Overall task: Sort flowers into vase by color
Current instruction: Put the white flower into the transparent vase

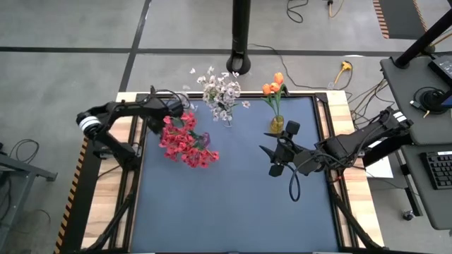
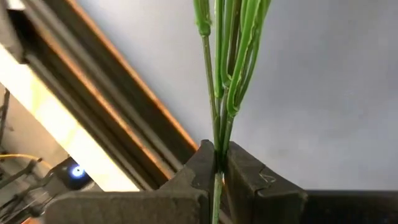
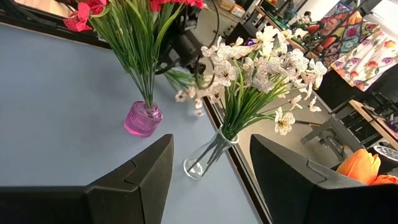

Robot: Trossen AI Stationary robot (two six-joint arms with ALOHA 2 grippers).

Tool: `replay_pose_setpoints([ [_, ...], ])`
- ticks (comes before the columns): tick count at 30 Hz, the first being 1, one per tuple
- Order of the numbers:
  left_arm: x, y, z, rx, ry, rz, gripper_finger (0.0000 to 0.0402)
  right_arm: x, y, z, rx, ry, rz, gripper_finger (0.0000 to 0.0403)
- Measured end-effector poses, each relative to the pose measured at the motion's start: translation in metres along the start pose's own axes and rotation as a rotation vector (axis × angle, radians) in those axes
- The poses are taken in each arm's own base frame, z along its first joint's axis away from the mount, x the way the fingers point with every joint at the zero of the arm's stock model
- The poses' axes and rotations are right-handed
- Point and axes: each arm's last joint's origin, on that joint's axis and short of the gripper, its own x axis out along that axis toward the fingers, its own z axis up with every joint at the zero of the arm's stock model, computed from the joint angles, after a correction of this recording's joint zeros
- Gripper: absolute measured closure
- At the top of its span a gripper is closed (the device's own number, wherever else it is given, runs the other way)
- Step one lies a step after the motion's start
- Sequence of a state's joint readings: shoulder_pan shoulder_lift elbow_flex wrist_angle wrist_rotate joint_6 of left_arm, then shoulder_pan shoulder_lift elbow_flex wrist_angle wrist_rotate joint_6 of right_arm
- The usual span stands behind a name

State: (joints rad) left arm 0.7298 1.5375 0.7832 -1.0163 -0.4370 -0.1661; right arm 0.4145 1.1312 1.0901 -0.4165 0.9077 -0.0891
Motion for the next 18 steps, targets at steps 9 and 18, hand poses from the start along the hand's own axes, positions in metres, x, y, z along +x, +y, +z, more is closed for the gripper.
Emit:
replay_pose_setpoints([
  [9,-0.047,0.04,-0.018,-0.198,-0.216,0.007,0.0397,0.0,0.0,0.0,0.004,0.0,0.0,0.0197],
  [18,-0.129,0.085,-0.054,-0.392,-0.607,-0.006,0.0397,0.0,0.0,0.0,0.013,-0.001,0.001,0.0197],
])
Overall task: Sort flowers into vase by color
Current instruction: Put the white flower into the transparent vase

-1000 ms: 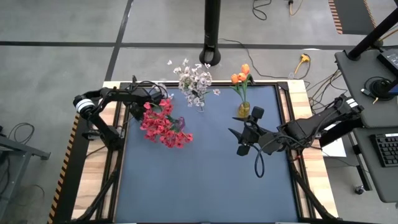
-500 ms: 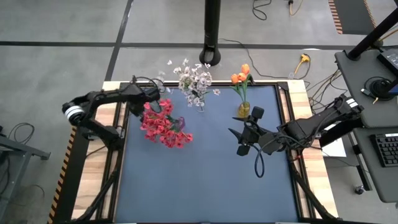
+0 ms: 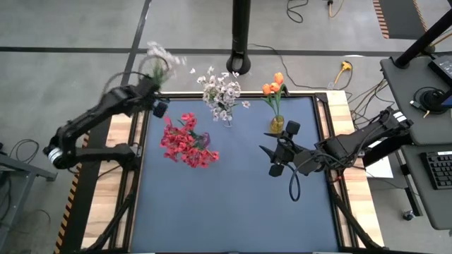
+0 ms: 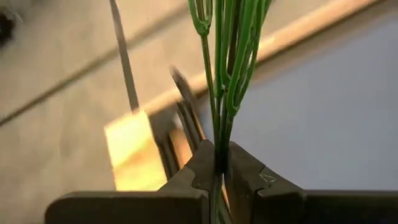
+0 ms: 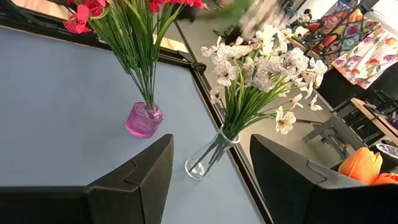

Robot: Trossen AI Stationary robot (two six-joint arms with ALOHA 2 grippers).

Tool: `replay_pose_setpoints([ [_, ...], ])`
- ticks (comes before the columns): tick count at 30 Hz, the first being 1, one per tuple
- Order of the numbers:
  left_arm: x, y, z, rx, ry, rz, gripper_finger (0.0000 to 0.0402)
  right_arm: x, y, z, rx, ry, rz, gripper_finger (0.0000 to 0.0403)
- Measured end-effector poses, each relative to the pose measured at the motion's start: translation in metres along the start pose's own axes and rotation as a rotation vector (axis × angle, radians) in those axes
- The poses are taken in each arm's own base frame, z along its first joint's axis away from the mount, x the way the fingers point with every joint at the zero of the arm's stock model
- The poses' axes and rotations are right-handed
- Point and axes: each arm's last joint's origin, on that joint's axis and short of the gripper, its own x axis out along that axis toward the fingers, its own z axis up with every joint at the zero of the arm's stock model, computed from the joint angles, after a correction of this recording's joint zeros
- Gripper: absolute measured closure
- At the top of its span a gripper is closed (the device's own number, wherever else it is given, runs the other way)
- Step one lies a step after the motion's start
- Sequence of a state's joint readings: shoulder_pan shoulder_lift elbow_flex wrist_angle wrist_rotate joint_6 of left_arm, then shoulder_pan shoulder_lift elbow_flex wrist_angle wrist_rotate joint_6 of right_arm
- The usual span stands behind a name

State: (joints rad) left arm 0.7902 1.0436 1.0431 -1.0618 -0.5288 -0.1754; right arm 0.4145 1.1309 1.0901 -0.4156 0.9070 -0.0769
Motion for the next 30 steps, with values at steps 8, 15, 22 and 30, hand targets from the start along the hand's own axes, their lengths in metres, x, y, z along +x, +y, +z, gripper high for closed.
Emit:
replay_pose_setpoints([
  [8,-0.098,0.042,0.018,-0.073,-0.379,-0.179,0.0397,0.0,0.0,0.0,0.0,0.0,0.0,0.0197],
  [15,-0.161,0.052,0.007,-0.025,-0.718,-0.546,0.04,0.0,0.0,0.0,-0.001,0.0,0.0,0.0197],
  [22,-0.198,0.037,0.0,0.034,-0.958,-0.929,0.04,0.0,0.0,0.0,-0.001,0.0,0.0,0.0197],
  [30,-0.229,-0.001,-0.005,0.135,-1.018,-0.987,0.04,0.0,0.0,0.0,-0.001,0.0,0.0,0.0197],
])
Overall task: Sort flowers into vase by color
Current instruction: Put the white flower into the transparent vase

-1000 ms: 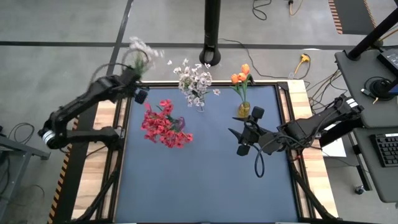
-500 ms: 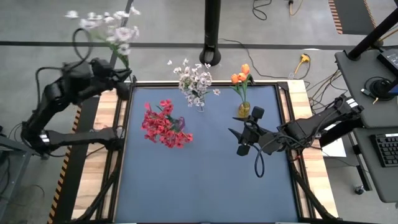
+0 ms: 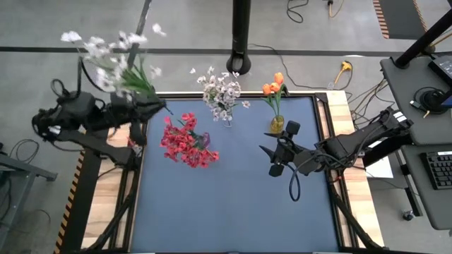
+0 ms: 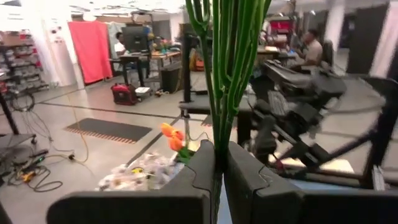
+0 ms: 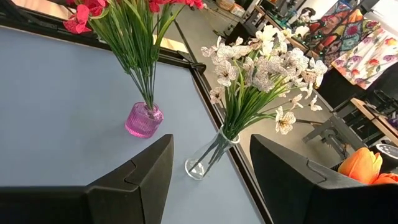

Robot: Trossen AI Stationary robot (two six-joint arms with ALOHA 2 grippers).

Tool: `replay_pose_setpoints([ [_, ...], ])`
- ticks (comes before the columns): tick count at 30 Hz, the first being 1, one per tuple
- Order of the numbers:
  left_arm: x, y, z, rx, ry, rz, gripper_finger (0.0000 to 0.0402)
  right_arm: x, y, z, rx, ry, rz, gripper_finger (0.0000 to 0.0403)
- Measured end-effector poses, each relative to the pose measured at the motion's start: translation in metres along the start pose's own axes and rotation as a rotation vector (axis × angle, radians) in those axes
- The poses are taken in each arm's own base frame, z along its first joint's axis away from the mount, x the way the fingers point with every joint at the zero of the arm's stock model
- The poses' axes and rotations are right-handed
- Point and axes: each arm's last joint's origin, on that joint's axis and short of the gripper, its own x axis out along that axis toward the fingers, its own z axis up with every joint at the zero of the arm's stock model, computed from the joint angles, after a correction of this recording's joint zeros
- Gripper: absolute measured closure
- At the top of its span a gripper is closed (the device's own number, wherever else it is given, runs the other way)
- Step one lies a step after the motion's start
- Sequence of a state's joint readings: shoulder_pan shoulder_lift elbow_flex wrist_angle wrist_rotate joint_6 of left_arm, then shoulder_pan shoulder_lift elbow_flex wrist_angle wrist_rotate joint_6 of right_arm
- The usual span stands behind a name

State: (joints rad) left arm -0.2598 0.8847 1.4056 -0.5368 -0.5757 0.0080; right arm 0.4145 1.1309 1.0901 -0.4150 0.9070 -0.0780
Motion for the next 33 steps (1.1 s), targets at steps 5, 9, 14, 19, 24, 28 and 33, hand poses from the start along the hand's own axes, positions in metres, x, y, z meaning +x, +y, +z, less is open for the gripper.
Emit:
replay_pose_setpoints([
  [5,0.007,-0.034,-0.002,0.074,0.041,0.015,0.04,0.0,0.0,0.0,0.0,0.0,0.0,0.0197],
  [9,0.007,-0.059,-0.003,0.123,0.057,0.012,0.04,0.0,0.0,0.0,-0.001,0.0,0.0,0.0197],
  [14,0.004,-0.085,-0.008,0.154,0.07,-0.011,0.04,0.0,0.0,0.0,0.0,0.0,0.0,0.0197],
  [19,0.005,-0.108,-0.017,0.167,0.09,-0.029,0.04,0.0,0.0,0.0,0.003,0.0,0.001,0.0197],
  [24,0.015,-0.138,-0.033,0.207,0.133,-0.051,0.04,0.0,0.001,0.001,0.004,-0.006,0.03,0.0197],
  [28,0.028,-0.163,-0.053,0.24,0.175,-0.049,0.0399,0.0,0.001,0.002,0.011,-0.016,0.047,0.0197],
  [33,0.045,-0.195,-0.077,0.28,0.206,-0.045,0.0398,-0.002,0.003,0.009,0.017,-0.081,0.09,0.0197],
])
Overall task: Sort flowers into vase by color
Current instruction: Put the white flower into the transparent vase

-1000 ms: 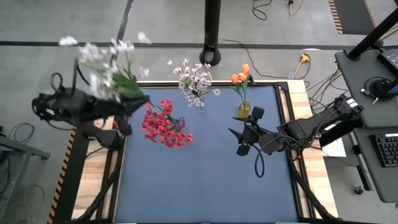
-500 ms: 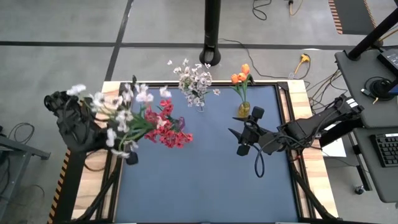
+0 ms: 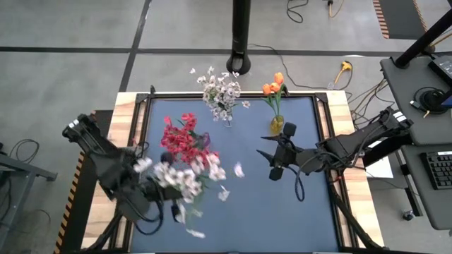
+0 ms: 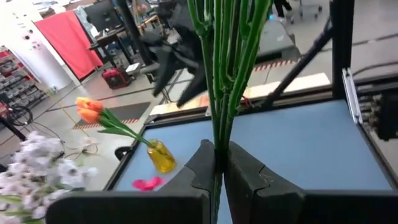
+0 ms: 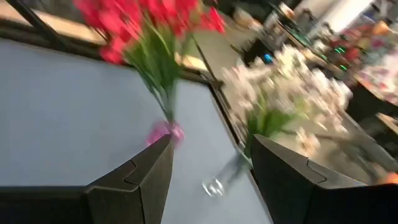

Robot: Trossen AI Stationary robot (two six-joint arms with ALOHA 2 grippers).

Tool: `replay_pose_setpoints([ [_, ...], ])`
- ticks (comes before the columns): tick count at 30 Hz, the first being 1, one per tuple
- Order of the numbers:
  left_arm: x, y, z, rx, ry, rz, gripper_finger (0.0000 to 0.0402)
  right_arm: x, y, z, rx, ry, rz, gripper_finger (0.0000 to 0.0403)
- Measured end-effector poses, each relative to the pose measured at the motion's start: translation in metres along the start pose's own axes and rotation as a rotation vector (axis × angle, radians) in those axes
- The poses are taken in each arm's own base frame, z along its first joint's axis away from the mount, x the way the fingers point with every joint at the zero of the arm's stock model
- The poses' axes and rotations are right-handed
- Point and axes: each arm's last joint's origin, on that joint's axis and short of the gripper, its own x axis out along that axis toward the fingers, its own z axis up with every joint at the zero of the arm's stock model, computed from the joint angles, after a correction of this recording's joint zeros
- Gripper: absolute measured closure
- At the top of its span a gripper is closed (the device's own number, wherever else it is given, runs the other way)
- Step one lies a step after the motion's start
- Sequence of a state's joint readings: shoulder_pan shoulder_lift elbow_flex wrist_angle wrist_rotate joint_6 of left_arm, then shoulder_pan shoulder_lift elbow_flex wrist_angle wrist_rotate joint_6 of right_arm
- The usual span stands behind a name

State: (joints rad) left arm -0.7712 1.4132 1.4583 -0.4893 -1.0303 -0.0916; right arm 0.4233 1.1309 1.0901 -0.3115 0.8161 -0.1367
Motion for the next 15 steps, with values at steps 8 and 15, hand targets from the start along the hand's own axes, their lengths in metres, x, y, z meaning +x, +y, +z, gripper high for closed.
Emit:
replay_pose_setpoints([
  [8,0.03,-0.036,-0.01,0.011,-0.007,0.019,0.0398,-0.001,0.007,0.027,0.03,-0.293,0.283,0.0197],
  [15,0.055,-0.058,-0.014,-0.012,-0.043,0.04,0.0398,0.006,0.017,0.035,0.031,-0.399,0.346,0.0197],
])
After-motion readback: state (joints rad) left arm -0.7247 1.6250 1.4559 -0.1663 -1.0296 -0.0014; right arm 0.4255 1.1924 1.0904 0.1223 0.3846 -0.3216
